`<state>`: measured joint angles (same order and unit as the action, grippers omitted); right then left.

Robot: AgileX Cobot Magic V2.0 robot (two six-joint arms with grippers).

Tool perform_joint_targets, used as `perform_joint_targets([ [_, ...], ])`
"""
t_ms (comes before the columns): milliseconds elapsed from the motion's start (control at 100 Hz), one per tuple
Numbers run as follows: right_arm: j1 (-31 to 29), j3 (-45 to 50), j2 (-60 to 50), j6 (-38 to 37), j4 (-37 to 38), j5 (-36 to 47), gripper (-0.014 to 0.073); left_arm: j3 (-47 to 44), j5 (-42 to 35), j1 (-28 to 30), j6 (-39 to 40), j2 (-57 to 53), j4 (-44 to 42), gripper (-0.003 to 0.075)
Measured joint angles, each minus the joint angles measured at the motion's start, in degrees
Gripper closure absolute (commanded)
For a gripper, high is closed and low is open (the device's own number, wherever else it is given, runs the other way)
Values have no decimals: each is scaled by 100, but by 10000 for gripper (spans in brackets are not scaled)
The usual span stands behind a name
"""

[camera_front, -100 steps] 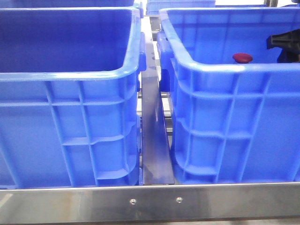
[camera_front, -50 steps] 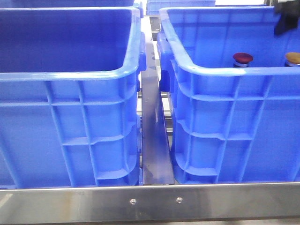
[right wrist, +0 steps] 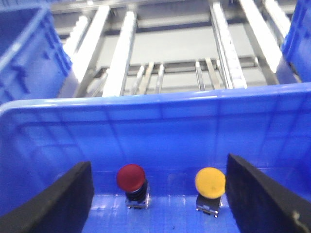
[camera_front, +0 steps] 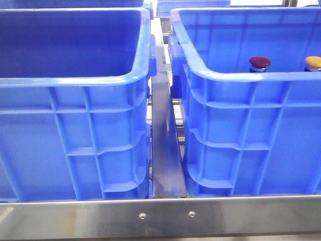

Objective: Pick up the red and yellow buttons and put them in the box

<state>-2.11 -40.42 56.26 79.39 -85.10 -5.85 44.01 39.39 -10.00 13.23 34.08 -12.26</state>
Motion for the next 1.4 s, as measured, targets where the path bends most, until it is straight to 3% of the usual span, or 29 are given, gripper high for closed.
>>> perform_joint_targets([
  [190, 0, 676, -996, 0, 0, 0, 15, 0, 0, 0, 0, 0, 0, 739],
  [290, 0, 941, -1370, 0, 0, -10, 81, 0, 0, 0, 0, 0, 0, 739],
  [600, 0, 1061, -1700, 0, 0, -43, 669, 0, 0, 0, 0, 0, 0, 739],
  [1400, 0, 1061, -1700, 0, 0, -43, 662, 0, 0, 0, 0, 0, 0, 739],
])
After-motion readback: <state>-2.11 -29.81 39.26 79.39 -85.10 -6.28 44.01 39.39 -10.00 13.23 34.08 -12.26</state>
